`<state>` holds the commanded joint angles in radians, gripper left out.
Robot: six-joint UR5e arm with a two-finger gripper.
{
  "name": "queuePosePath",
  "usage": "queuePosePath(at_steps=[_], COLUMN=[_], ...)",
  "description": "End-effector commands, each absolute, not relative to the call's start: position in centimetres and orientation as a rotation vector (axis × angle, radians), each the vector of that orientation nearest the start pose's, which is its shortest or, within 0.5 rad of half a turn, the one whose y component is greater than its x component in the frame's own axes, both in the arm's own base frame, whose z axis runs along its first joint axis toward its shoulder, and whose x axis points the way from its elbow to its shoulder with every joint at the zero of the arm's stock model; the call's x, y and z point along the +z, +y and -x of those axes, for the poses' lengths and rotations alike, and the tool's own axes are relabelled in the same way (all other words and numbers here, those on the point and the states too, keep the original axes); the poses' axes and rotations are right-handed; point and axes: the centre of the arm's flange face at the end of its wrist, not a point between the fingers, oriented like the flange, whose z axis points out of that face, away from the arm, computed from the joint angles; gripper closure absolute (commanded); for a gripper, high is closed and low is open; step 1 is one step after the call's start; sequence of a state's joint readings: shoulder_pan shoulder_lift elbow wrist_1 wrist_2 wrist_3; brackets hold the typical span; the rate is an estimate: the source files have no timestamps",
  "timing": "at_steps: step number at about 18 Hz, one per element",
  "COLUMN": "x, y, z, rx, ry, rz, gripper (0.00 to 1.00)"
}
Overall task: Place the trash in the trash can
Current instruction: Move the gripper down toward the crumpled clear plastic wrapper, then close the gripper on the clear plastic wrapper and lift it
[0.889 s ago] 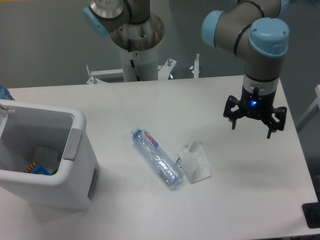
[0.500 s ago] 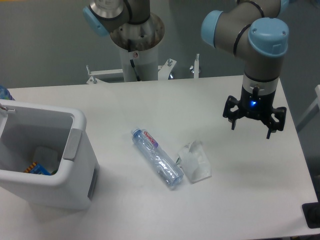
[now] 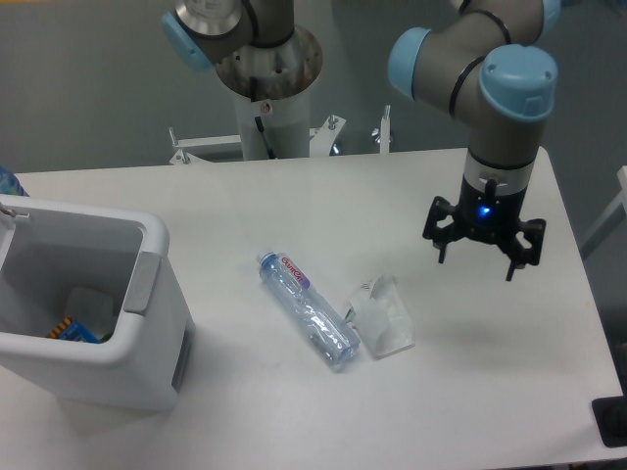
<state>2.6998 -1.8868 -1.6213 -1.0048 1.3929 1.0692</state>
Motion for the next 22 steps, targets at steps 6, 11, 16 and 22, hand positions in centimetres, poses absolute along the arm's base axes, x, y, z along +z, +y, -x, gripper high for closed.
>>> queuePosePath(at_steps=[6,11,16,22], x=[30.8,26.4,23.5,21.2], y=[39.6,41.9,44.1,45.8], z=[47.0,43.8,42.6,41.4], rx=[0.082,0.095,0.083,0.049], ry=[-0.048,0.039,0.089,0.09], rz=[2.932,2.972,2.972,2.984], gripper=[0.0,0.0,0.0,0.15])
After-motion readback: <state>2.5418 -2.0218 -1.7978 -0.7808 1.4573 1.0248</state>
